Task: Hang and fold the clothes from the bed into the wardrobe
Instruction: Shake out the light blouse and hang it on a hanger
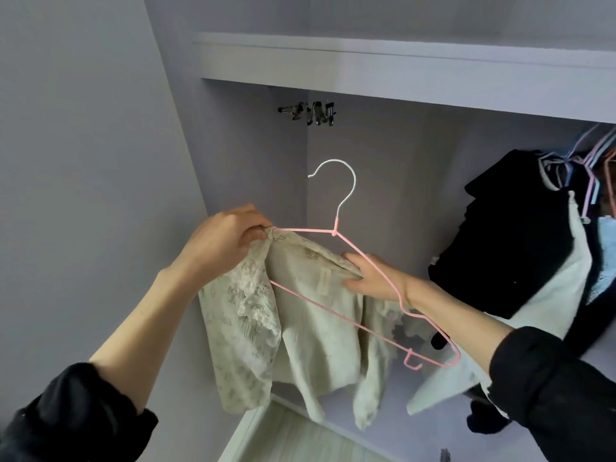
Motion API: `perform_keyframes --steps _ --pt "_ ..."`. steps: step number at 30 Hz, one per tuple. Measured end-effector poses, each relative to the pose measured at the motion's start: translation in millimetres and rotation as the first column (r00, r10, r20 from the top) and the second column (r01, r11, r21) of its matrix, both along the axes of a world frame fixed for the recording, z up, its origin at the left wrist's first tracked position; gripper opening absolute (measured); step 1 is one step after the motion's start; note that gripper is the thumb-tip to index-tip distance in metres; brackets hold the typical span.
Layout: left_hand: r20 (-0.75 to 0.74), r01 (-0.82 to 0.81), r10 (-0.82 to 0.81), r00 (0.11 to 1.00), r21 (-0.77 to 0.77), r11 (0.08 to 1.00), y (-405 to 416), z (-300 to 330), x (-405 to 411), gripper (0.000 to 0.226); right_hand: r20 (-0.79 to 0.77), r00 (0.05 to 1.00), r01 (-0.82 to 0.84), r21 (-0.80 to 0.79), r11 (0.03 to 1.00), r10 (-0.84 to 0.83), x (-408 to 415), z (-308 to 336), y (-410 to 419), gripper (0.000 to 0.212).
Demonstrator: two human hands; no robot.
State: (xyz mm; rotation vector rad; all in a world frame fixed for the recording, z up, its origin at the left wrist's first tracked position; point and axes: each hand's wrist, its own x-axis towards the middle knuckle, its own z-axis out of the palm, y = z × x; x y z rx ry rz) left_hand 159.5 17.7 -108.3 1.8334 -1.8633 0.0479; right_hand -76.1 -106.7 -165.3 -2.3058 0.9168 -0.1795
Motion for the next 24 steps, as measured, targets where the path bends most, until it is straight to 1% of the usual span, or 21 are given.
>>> perform_keyframes --steps 2,3,4,5,7,9,13,16,19,22,24 --pt "0.022 -0.021 0.022 1.000 -0.002 1.000 0 1 -7 0.016 -0.046 0.999 0.011 -0.237 0.971 -0.022 -1 -4 -7 0.022" --pt "0.037 -0.034 0.034 0.999 -0.004 0.999 0 1 -10 0.017 -0.066 0.997 0.012 -0.321 0.947 -0.035 -4 -7 -12 0.021" --pt "0.049 -0.047 0.047 0.998 -0.006 0.999 0 2 -12 0.017 -0.103 0.993 0.008 -0.393 0.920 -0.053 -6 -11 -17 0.025" --pt "0.055 -0.059 0.060 0.997 -0.011 0.998 0 3 -13 0.018 -0.143 0.987 0.005 -0.446 0.895 -0.076 -11 -15 -22 0.028" --pt "0.057 -0.083 0.085 0.995 -0.025 0.996 1 5 -12 0.018 -0.192 0.968 0.048 -0.495 0.868 -0.163 -21 -19 -26 0.029" --pt "0.058 -0.108 0.110 0.992 -0.031 0.994 4 6 -8 0.018 -0.202 0.950 0.109 -0.500 0.859 -0.239 -34 -24 -30 0.027" --pt "0.069 -0.191 0.192 0.979 -0.023 0.981 6 0 0 0.020 -0.101 0.920 0.303 -0.427 0.852 -0.378 -53 -21 -40 0.016" --pt "0.094 -0.284 0.283 0.955 -0.007 0.959 5 -7 -5 0.021 -0.068 0.933 0.292 -0.433 0.853 -0.354 -60 -14 -46 0.021" --pt "0.114 -0.369 0.371 0.921 -0.039 0.928 1 -12 -9 0.021 -0.072 0.948 0.246 -0.448 0.859 -0.309 -68 -9 -49 0.023" --pt "0.132 -0.389 0.394 0.910 -0.062 0.919 -2 -13 -11 0.020 -0.070 0.946 0.256 -0.434 0.864 -0.316 -73 -7 -53 0.025" --pt "0.167 -0.403 0.411 0.896 -0.083 0.912 -2 -12 -14 0.022 -0.066 0.937 0.294 -0.385 0.875 -0.344 -73 -4 -53 0.030"
